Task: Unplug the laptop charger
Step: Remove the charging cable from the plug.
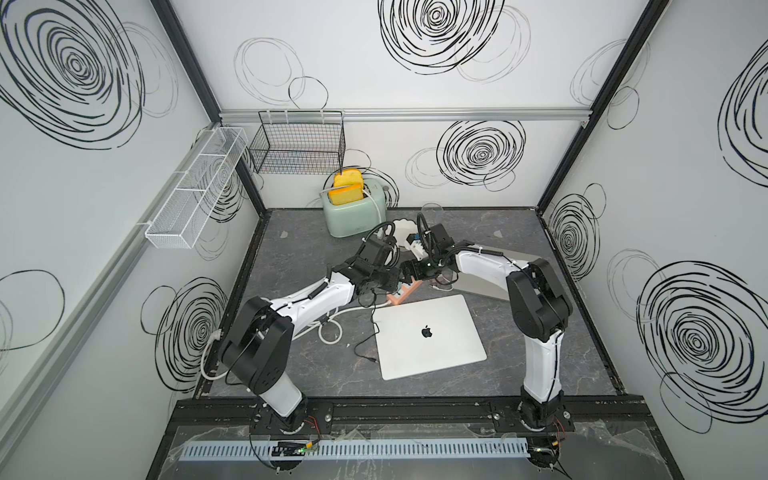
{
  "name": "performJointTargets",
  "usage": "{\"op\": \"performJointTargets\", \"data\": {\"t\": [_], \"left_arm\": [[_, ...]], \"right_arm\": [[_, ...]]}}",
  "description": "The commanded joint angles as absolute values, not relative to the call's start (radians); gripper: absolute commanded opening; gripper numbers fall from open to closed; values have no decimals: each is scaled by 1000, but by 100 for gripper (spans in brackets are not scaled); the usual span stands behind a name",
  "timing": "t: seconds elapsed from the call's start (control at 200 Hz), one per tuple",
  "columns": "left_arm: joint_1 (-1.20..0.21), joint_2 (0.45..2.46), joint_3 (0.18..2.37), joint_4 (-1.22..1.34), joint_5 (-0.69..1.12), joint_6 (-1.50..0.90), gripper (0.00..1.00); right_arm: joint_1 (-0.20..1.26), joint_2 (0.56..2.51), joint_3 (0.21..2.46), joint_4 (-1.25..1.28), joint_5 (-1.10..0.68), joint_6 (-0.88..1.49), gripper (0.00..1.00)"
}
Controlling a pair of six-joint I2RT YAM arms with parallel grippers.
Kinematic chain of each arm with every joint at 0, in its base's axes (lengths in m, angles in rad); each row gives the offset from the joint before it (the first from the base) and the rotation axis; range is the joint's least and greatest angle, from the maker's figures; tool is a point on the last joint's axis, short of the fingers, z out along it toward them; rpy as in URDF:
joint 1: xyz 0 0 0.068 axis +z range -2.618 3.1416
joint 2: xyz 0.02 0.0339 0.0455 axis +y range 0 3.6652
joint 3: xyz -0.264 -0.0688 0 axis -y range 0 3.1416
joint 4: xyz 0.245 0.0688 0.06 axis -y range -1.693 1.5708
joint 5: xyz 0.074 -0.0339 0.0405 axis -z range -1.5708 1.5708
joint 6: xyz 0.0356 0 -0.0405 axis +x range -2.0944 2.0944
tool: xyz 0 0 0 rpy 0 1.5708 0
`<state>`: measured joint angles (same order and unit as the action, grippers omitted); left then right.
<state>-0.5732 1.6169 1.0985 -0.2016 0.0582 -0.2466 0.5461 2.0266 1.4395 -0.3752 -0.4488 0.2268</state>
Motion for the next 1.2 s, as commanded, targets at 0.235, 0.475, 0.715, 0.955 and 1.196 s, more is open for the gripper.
{"op": "performJointTargets", "data": {"t": [0.235, 0.475, 0.715, 0.955, 1.196], "left_arm": [[-572, 1527, 1131, -26, 121, -223, 0], [-607, 1516, 1134, -41, 98, -183, 0], [-524, 1484, 1091, -26, 146, -249, 0], [-590, 1498, 1140, -52, 147, -196, 0], [-568, 1476, 1138, -65, 135, -168, 0]], "right_arm": [[548, 2108, 1346, -515, -302, 183, 87], [549, 2108, 1333, -509, -298, 184, 87], [566, 2110, 1327, -518, -258, 165, 87], [570, 2115, 1318, -516, -244, 167, 87], [570, 2116, 1311, -520, -239, 165, 87]]}}
